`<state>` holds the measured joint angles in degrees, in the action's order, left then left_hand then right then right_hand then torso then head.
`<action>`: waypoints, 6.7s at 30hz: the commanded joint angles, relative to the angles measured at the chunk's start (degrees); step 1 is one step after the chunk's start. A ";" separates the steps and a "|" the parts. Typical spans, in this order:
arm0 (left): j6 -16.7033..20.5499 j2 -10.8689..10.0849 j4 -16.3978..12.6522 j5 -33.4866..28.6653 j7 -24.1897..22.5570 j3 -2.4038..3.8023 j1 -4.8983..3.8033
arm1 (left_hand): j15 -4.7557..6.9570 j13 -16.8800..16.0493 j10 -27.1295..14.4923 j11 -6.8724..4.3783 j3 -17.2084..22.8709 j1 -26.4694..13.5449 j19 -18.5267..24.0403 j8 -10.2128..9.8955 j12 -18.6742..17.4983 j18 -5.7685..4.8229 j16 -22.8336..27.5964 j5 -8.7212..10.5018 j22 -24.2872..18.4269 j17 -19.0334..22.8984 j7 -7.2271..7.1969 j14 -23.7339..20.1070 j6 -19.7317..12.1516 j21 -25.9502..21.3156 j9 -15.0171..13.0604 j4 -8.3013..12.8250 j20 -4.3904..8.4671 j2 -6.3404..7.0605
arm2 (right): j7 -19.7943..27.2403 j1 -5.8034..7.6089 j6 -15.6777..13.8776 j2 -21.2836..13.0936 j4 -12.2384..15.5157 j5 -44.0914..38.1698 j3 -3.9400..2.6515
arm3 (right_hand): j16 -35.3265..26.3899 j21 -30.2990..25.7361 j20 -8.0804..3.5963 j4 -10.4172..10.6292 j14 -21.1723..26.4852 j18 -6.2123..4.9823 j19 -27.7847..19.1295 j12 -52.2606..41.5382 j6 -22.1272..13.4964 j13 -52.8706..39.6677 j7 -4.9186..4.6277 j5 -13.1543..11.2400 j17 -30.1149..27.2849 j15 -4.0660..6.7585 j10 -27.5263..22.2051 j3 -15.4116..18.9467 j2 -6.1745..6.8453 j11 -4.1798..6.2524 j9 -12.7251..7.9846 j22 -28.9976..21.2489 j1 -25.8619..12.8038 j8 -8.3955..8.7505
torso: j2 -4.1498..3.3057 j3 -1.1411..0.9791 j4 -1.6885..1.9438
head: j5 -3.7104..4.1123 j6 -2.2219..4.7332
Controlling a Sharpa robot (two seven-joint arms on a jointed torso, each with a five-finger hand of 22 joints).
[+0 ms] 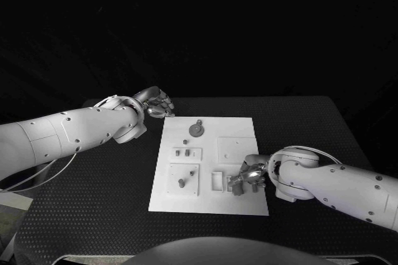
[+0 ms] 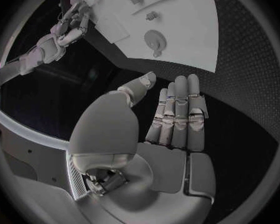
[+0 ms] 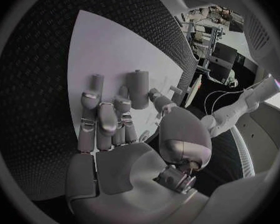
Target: Assemble the parts on the task board
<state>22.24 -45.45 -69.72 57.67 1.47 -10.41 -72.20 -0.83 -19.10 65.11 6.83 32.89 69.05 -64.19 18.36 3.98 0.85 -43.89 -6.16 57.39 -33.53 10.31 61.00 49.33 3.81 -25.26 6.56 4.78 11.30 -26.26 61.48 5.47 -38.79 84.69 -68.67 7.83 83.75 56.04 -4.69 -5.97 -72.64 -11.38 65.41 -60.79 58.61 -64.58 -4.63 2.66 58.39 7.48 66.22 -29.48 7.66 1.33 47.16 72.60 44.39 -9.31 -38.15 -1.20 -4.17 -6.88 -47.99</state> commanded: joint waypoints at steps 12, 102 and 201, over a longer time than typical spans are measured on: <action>-0.35 -0.17 -0.18 -0.27 -0.19 0.02 -0.04 | 0.07 -0.10 -0.03 0.04 -0.03 -0.37 -0.25 0.32 0.20 0.34 0.26 -0.31 -0.07 -0.09 0.00 0.45 -0.37 0.16 0.07 -0.33 0.06 0.06 | -0.40 -0.67 -1.38 -1.31 1.25 -0.85 0.51 | 0.18 0.73 0.68 -10.57 -0.81 -3.33 0.04 -0.26 1.66 0.14 -0.05 -0.02 0.62 0.17 0.62 -2.66 -8.37 0.37 0.38 0.07 5.43 0.28 | -0.05 -0.02 -0.06 | -0.07 0.13; -1.27 0.26 0.01 0.08 0.76 0.02 -0.05 | 0.02 -0.15 -0.17 0.09 -0.07 -0.33 -0.17 0.50 0.08 0.29 0.47 -0.38 -0.06 -0.34 -0.10 0.43 -0.12 0.17 0.11 -0.45 0.05 -0.11 | -0.90 3.30 -5.69 6.96 -4.41 12.77 3.60 | 0.69 1.26 0.96 -9.65 -2.57 -3.62 1.64 0.83 6.90 1.10 1.70 -0.03 1.00 1.80 4.09 -4.45 -10.97 2.12 -0.11 -0.56 -4.78 0.29 | -0.15 -0.05 -0.05 | -0.62 0.25; -1.54 -0.15 -0.01 0.18 0.88 -0.01 -0.04 | 0.04 -0.20 -0.23 0.09 -0.13 -0.32 -0.22 0.51 0.07 0.31 0.58 -0.38 -0.04 -0.59 -0.09 0.54 -0.17 0.19 0.20 -0.56 0.06 -0.15 | 6.48 1.45 -4.68 3.72 3.04 -14.13 2.67 | 0.67 1.20 0.20 -6.18 -3.11 -3.61 3.26 1.64 7.38 0.78 1.73 -0.03 -0.01 1.72 5.26 -7.54 5.30 2.13 1.80 -1.84 2.35 0.98 | -0.26 -0.04 0.03 | -1.52 0.17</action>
<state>21.14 -45.59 -69.58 57.77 2.58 -10.44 -72.20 -0.81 -19.25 65.14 6.81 32.73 69.05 -64.20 18.60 3.98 0.84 -43.67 -6.16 57.40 -34.03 10.31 61.02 49.33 3.81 -25.14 6.42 4.78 11.30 -18.84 63.12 -0.60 -35.24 87.72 -81.51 10.46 84.21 56.91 -4.59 -12.13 -75.44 -12.71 68.40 -58.79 65.54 -63.83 -2.77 2.84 58.35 9.00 71.07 -37.26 13.34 3.49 48.89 70.82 46.57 -8.14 -38.35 -1.26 -4.20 -8.35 -47.74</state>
